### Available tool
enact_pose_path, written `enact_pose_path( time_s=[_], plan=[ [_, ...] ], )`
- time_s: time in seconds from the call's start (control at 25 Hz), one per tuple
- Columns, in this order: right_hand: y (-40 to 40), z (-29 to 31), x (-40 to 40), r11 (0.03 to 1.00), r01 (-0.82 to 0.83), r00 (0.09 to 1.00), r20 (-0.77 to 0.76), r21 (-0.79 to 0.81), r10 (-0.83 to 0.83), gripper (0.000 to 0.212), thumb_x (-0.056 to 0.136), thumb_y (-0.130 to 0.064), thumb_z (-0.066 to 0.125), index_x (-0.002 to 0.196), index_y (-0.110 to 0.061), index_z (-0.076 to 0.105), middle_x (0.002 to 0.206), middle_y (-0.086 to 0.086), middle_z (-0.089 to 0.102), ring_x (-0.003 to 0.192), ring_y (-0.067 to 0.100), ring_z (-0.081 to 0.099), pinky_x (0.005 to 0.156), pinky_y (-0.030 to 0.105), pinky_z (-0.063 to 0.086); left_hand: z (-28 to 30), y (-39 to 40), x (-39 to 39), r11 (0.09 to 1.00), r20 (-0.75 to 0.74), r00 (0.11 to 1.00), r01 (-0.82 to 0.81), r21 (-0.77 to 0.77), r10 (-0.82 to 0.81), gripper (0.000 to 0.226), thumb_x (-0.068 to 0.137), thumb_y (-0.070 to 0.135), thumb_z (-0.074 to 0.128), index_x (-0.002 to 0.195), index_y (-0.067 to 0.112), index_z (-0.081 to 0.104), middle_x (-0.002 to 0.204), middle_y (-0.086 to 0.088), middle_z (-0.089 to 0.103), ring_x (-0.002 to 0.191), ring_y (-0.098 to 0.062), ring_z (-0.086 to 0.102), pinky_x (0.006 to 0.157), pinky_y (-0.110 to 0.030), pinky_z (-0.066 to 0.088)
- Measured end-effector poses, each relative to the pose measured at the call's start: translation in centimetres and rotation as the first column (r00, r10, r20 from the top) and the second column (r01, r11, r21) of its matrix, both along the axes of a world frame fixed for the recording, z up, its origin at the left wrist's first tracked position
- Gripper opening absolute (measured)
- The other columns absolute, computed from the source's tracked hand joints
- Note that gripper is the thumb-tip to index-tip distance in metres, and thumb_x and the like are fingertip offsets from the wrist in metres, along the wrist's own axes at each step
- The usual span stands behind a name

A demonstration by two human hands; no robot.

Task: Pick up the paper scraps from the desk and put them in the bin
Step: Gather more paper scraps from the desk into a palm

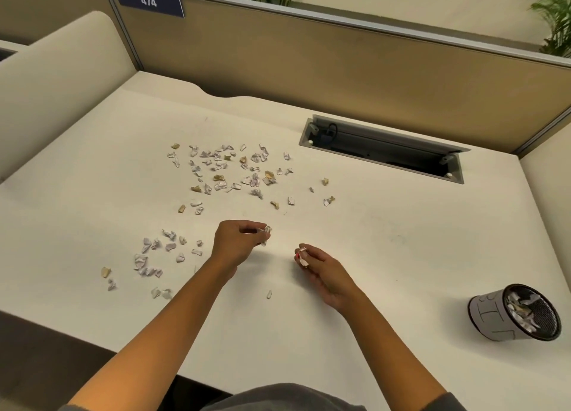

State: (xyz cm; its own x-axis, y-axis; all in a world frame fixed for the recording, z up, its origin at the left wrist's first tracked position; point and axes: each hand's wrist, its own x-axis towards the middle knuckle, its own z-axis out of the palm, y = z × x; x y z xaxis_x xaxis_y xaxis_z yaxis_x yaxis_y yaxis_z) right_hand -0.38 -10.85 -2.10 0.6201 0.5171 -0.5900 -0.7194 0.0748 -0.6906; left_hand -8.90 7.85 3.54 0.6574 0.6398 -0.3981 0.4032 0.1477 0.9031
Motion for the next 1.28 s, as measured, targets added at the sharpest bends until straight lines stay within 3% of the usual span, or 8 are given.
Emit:
enact_pose_path(
  time_s=[0.2,0.48,0.56,0.76,0.88,1.0,1.08,1.28],
  plan=[
    [1.5,1.5,-0.8,0.931,0.238,0.862,-0.502,0.277,-0.071,0.016,0.086,-0.001,0.058,0.102,0.0,0.061,0.096,0.015,0.066,0.084,0.022,0.063,0.076,0.028,0.058,0.8,-3.6,1.2,0.975,-0.025,0.985,0.175,0.139,-0.173,0.016,0.07,0.011,0.081,0.085,0.018,0.08,0.075,0.001,0.076,0.074,-0.014,0.073,0.077,-0.026,0.058],
    [3.1,1.4,-0.8,0.931,0.289,0.874,-0.459,0.225,-0.161,0.022,0.102,-0.011,0.041,0.096,0.0,0.059,0.087,0.015,0.059,0.079,0.022,0.055,0.083,0.026,0.043,1.3,-6.7,1.7,0.937,-0.093,0.962,0.272,0.219,-0.257,0.013,0.073,0.017,0.081,0.082,0.026,0.078,0.077,0.011,0.075,0.069,0.0,0.07,0.058,-0.008,0.049],
    [3.0,1.3,-0.6,0.916,0.323,0.853,-0.493,0.237,-0.174,0.019,0.103,-0.012,0.041,0.102,-0.002,0.057,0.087,0.014,0.058,0.081,0.022,0.057,0.093,0.026,0.044,1.5,-6.9,1.8,0.937,-0.085,0.955,0.295,0.187,-0.284,0.015,0.075,0.017,0.077,0.087,0.026,0.078,0.086,0.011,0.075,0.081,0.0,0.07,0.069,-0.013,0.053],
    [2.5,1.6,-0.6,0.827,0.49,0.747,-0.622,0.274,-0.236,0.022,0.101,-0.011,0.045,0.089,-0.001,0.061,0.082,0.015,0.068,0.082,0.023,0.063,0.067,0.032,0.059,2.1,-5.3,1.9,0.977,0.009,0.979,0.201,0.072,-0.202,0.016,0.085,0.012,0.065,0.093,0.021,0.075,0.094,0.0,0.073,0.083,-0.011,0.072,0.073,-0.032,0.062],
    [2.1,1.8,-0.5,0.816,0.526,0.721,-0.635,0.241,-0.277,0.022,0.1,-0.009,0.045,0.088,-0.002,0.061,0.079,0.015,0.068,0.082,0.022,0.063,0.071,0.032,0.058,1.2,-3.3,1.1,0.87,-0.248,0.919,0.375,0.319,-0.305,0.014,0.081,0.011,0.068,0.09,0.021,0.074,0.089,0.005,0.071,0.077,-0.009,0.067,0.065,-0.017,0.05],
    [1.7,1.8,-0.4,0.812,0.538,0.716,-0.63,0.224,-0.3,0.022,0.101,-0.008,0.044,0.089,-0.001,0.061,0.084,0.015,0.066,0.084,0.022,0.062,0.081,0.031,0.053,-0.4,-2.4,-0.5,0.728,-0.571,0.697,0.644,0.233,-0.433,0.031,0.066,0.016,0.085,0.094,0.016,0.073,0.09,0.001,0.067,0.083,-0.014,0.064,0.068,-0.02,0.049],
    [1.6,1.8,-0.3,0.809,0.545,0.712,-0.632,0.222,-0.306,0.022,0.101,-0.007,0.044,0.089,0.0,0.061,0.086,0.015,0.064,0.085,0.022,0.062,0.083,0.031,0.051,-1.3,-2.8,-1.3,0.686,-0.619,0.616,0.709,0.165,-0.488,0.044,0.059,0.019,0.091,0.098,0.015,0.072,0.09,0.003,0.064,0.086,-0.014,0.063,0.073,-0.021,0.051],
    [1.4,1.6,-0.6,0.82,0.529,0.726,-0.617,0.219,-0.304,0.021,0.1,-0.007,0.046,0.088,-0.001,0.061,0.087,0.015,0.065,0.086,0.022,0.063,0.08,0.031,0.053,-2.6,-4.5,-1.9,0.673,-0.612,0.665,0.687,0.275,-0.428,0.027,0.062,0.005,0.08,0.086,0.015,0.077,0.09,0.0,0.073,0.08,-0.014,0.068,0.07,-0.024,0.057]
  ],
)
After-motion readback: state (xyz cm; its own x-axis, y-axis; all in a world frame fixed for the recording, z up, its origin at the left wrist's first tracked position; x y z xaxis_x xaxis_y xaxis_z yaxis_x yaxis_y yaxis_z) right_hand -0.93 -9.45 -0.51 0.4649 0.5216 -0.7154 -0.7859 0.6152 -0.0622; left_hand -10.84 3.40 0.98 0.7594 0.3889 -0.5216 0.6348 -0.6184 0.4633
